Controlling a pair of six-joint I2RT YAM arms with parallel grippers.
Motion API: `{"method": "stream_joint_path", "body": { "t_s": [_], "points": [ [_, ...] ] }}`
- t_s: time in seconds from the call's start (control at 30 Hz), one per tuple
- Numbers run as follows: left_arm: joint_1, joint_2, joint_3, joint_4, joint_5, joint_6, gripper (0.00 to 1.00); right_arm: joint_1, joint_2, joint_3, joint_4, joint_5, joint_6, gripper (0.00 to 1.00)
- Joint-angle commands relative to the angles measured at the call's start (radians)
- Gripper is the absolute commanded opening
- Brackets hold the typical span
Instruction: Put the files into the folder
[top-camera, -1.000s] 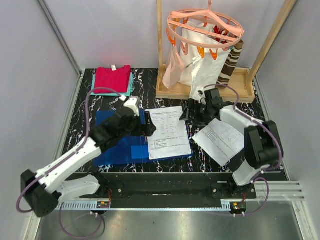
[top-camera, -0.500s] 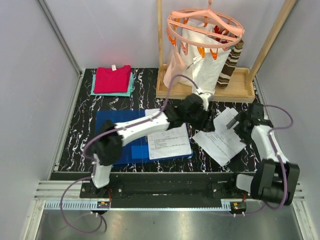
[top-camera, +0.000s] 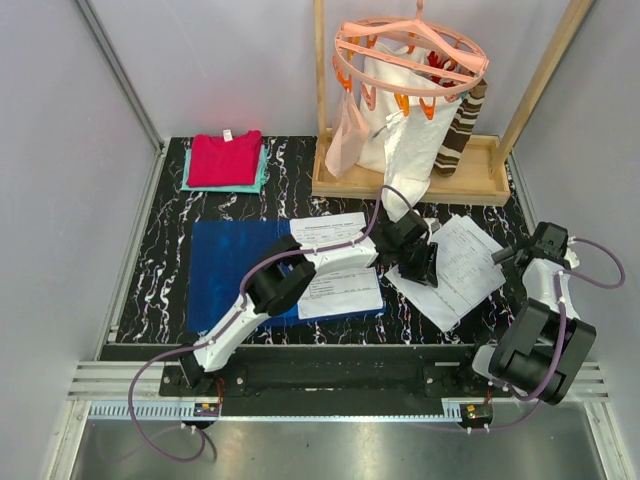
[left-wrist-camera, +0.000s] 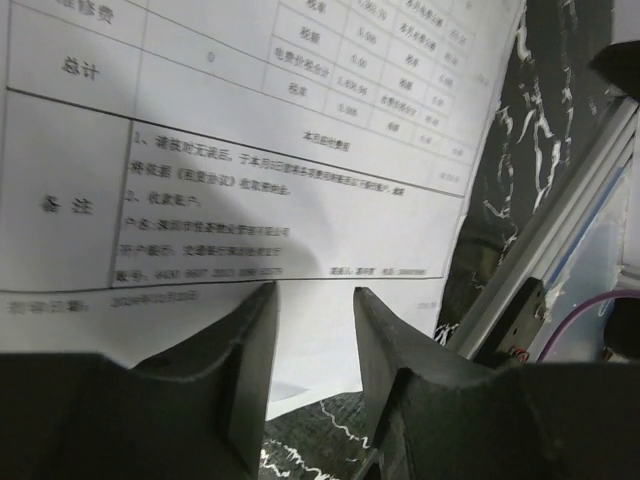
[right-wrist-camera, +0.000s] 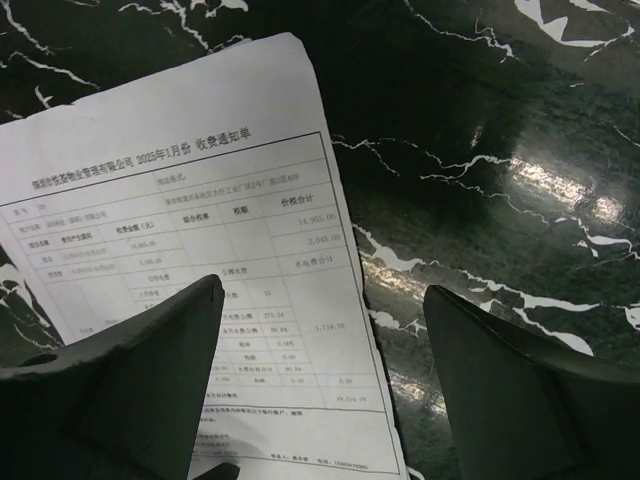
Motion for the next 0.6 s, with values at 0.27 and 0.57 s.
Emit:
{"method": "stream_joint_path", "body": {
  "t_s": [0.27, 0.57],
  "points": [
    [0.013, 0.021, 0.066, -0.031, -0.035, -0.053, 0.37, -0.038, 0.085, -0.068, 0.156, -0.15, -0.002, 0.89],
    [0.038, 0.065, 0.081, -0.031, 0.063, -0.076, 0.37, -0.036, 0.114, -0.12, 0.21, -0.301, -0.002, 0.92]
  ]
}}
